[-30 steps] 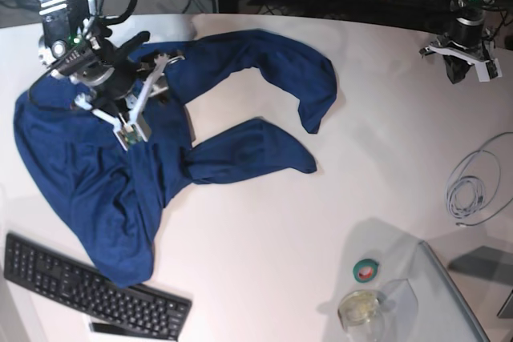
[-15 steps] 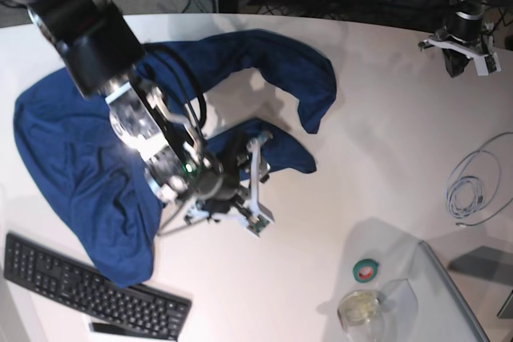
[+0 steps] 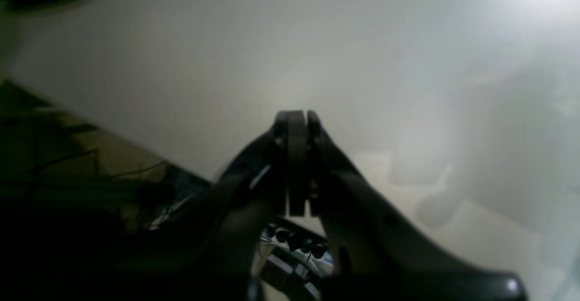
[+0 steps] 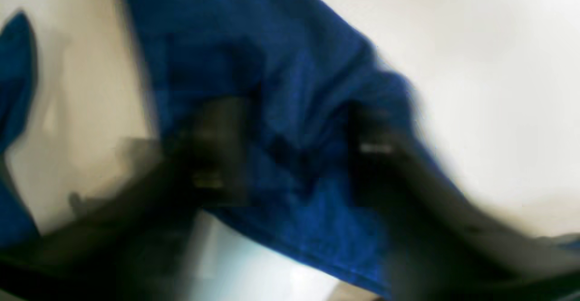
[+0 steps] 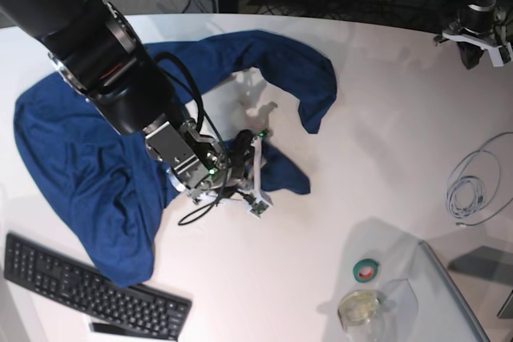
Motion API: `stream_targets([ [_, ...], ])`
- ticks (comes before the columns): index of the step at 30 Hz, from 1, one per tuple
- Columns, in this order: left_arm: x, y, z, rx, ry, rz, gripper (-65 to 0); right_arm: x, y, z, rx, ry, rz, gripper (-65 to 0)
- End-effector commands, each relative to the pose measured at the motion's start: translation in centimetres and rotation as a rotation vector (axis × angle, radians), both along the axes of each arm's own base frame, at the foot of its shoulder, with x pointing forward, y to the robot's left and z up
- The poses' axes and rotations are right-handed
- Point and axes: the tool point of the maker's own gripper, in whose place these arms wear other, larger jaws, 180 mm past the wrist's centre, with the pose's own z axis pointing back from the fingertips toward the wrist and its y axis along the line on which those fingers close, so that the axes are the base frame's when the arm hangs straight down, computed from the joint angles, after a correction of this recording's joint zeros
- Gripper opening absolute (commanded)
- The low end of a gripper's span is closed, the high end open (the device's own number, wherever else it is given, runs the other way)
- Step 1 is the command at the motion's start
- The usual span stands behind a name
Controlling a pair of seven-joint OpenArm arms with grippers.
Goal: Layout the t-shirt on the table in an organized manner, then fold the t-shirt properly
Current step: 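Grasp the shirt middle with the right gripper and drag it toward the keyboard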
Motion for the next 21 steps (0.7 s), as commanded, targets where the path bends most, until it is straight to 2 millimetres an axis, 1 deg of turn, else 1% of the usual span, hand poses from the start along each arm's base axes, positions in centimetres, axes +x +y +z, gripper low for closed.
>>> stream_targets([
  [1,0.3,0.7,1.1,0.03,-0.029,-0.002,-65.0,1.1,-0.1,0.9,-0.004,-0.004,-0.006,-63.2],
  [2,0.3,0.7,1.1,0.029,-0.029,-0.003,-65.0,2.3,-0.4,1.7,0.009,-0.025,-0.026,-65.0],
  [3,0.3,0.7,1.1,0.029,-0.029,-0.003,-65.0,3.6,-0.7,2.7,0.022,-0.047,-0.047,-63.5],
  [4,0.3,0.7,1.1,0.029,-0.029,-0.003,-65.0,5.3,-1.0,4.1,0.035,-0.079,-0.065,-62.1],
  [5,0.3,0.8,1.2,0.031,-0.029,0.001,-65.0,7.0,-1.6,5.6,0.048,-0.118,-0.085,-64.8],
  [7,0.2,0.9,1.2,0.032,-0.028,0.002,-65.0,10.4,-3.6,9.2,0.069,-0.212,-0.125,-65.0],
  [8,0.1,0.9,1.1,0.032,-0.027,0.002,-65.0,11.6,-4.1,10.8,0.08,-0.252,-0.135,-65.0],
  [10,-0.2,1.0,0.5,0.021,-0.013,0.011,-65.0,14.5,-5.9,15.0,0.098,-0.356,-0.158,-65.0],
  [12,-0.4,1.2,0.1,0.016,0.002,0.009,-65.0,16.1,-7.0,18.5,0.113,-0.442,-0.167,-65.0],
  [13,-0.4,1.3,0.0,0.017,0.005,0.008,-65.0,17.0,-7.6,20.6,0.12,-0.493,-0.169,-65.0],
  [17,-0.7,1.3,0.0,0.018,0.007,0.014,-65.0,19.9,-12.1,28.4,0.152,-0.674,-0.236,-65.0],
  [19,-1.0,1.5,-0.1,0.017,0.014,0.017,-65.0,20.8,-14.2,32.0,0.179,-0.759,-0.275,-65.0],
  [21,-1.1,1.5,-0.2,0.016,0.016,0.018,-65.0,21.3,-15.6,35.0,0.191,-0.825,-0.293,-65.0],
])
